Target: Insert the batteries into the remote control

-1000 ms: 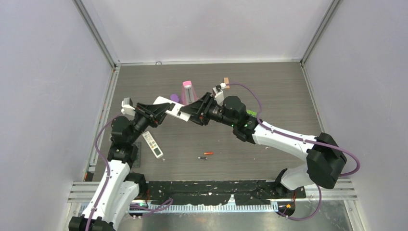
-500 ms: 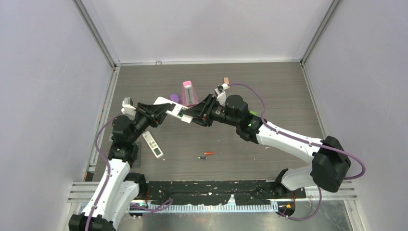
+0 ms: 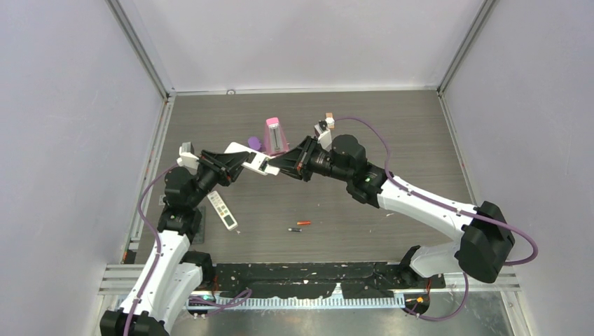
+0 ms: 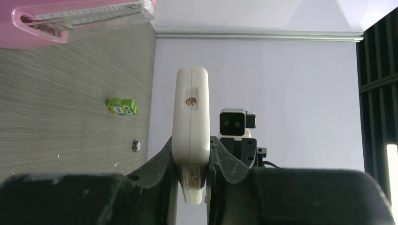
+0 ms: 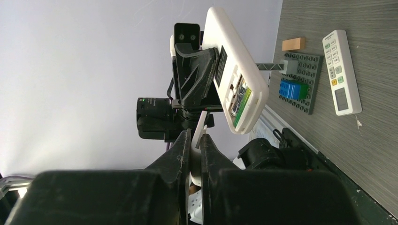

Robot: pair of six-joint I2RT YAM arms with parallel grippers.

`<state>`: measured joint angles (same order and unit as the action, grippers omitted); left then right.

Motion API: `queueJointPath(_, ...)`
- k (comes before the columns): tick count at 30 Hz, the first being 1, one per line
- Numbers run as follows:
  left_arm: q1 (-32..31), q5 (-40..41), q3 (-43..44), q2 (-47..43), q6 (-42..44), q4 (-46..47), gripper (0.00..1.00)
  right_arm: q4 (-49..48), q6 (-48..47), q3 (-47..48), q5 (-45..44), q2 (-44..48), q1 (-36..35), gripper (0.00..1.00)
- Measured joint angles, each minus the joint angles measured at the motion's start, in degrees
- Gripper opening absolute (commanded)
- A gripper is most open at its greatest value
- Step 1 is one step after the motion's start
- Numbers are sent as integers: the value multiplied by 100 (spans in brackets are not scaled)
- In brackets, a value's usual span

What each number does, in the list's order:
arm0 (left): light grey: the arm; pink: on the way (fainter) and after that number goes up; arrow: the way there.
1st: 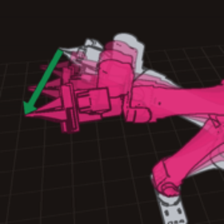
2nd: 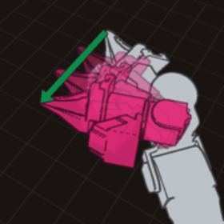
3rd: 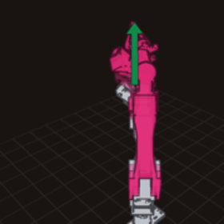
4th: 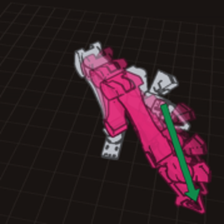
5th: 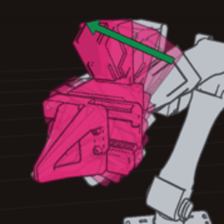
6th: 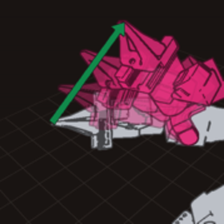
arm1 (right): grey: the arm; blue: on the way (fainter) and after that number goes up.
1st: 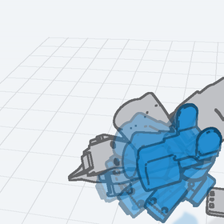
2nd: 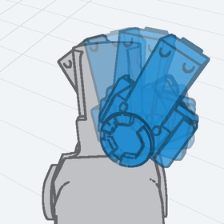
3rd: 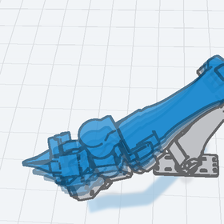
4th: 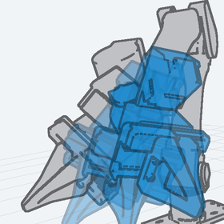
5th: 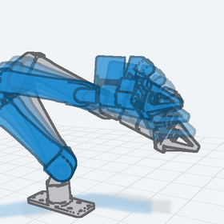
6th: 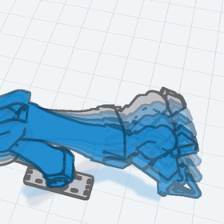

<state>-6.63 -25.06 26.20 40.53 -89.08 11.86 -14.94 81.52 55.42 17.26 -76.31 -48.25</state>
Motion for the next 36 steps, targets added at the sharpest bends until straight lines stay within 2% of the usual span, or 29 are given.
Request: queueJointPath(36, 0, -109, -260, -66, -417, 605, 0, 817, -116, 885, -304, -713, -153, 5)
